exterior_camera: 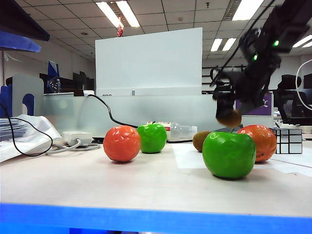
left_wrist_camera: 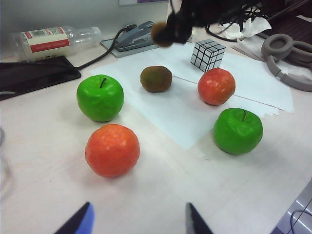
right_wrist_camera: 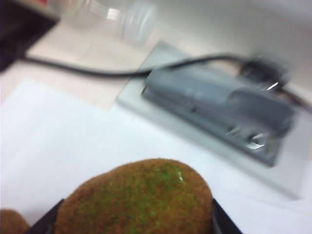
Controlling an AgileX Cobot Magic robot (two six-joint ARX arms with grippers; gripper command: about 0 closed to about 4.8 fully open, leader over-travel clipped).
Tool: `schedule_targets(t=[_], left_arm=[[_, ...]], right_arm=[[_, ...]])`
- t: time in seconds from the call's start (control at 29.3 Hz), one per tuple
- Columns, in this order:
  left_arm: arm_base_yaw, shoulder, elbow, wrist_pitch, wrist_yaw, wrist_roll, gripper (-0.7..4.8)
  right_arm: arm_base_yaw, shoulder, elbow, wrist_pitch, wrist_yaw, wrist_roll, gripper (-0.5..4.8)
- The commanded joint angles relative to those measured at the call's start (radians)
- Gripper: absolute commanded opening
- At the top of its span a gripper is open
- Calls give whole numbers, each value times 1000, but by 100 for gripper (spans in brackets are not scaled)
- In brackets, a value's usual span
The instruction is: Put the same fruits together.
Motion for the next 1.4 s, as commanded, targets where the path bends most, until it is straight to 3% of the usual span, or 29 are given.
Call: schedule_targets(t=[0.03, 0.61, 0.65, 0.75, 0.78, 0.92, 0.99, 1.02, 1.4], left_arm=[[-1, -2, 2, 14, 5, -1, 247], [-1, -2, 2, 13, 4, 0, 247], [-1, -2, 2, 13, 4, 0, 247], [-1, -2, 2, 13, 4, 0, 247], [-1, -2, 2, 13, 4, 0, 247], [-1, -2, 2, 13, 4, 0, 247], [-1, -2, 2, 13, 4, 0, 247], [-1, -2, 2, 13, 4, 0, 247], [-1, -2, 2, 12, -1, 0, 247]], right_arm=[[2, 32, 8, -13, -16, -5, -6], [2, 81, 8, -45, -16, -32, -2], [2, 81, 8, -44, -16, -32, 25], [2, 81, 8, -41, -15, -32, 317], [2, 81, 8, -41, -15, -32, 365], [2, 80, 8, -40, -14, -32, 394], [2, 80, 8, -31, -12, -31, 473], [2, 80, 8, -27, -11, -30, 479], [2, 64, 64, -16, -8, -18, 479]])
